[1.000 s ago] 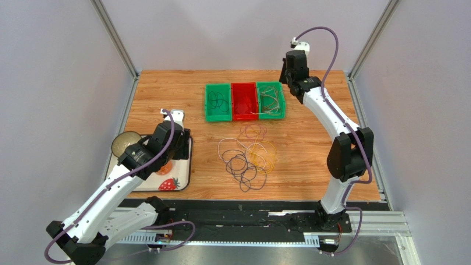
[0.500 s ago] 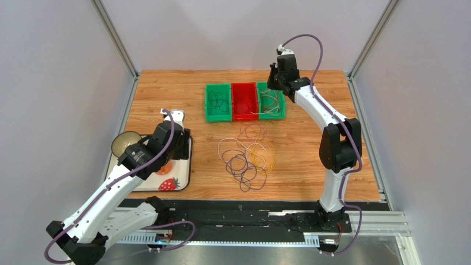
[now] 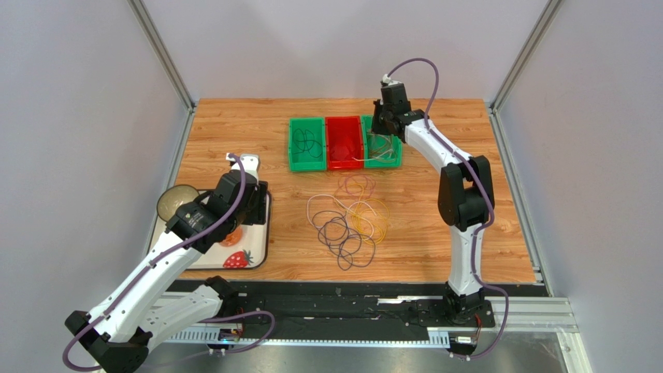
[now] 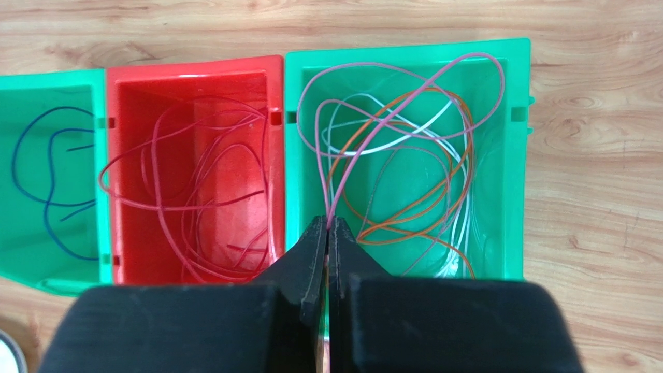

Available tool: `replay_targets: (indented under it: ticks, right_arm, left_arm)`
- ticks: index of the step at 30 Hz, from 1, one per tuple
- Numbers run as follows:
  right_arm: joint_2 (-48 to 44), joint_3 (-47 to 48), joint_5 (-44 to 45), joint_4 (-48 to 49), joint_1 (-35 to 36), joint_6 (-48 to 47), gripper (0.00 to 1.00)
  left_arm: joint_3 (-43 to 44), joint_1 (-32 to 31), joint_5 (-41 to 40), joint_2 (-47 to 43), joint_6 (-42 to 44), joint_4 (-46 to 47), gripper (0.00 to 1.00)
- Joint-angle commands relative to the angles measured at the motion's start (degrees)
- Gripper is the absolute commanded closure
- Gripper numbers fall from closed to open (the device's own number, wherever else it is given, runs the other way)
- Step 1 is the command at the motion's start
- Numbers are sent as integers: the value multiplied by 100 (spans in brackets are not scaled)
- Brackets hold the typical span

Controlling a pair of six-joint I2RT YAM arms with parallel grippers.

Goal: Untangle the cables
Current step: Place the cable in the bin.

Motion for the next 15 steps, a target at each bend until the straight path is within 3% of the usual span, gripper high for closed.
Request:
replay_targets:
  ticks: [1,15]
  right_arm:
    - [336,508,128,-373,-114,103,100]
    - [663,974,128,-1016,-167,226,100]
  left_arm:
    - [93,-5,-8,-12,57,49,40]
    - [93,-5,-25,-21,48,41,40]
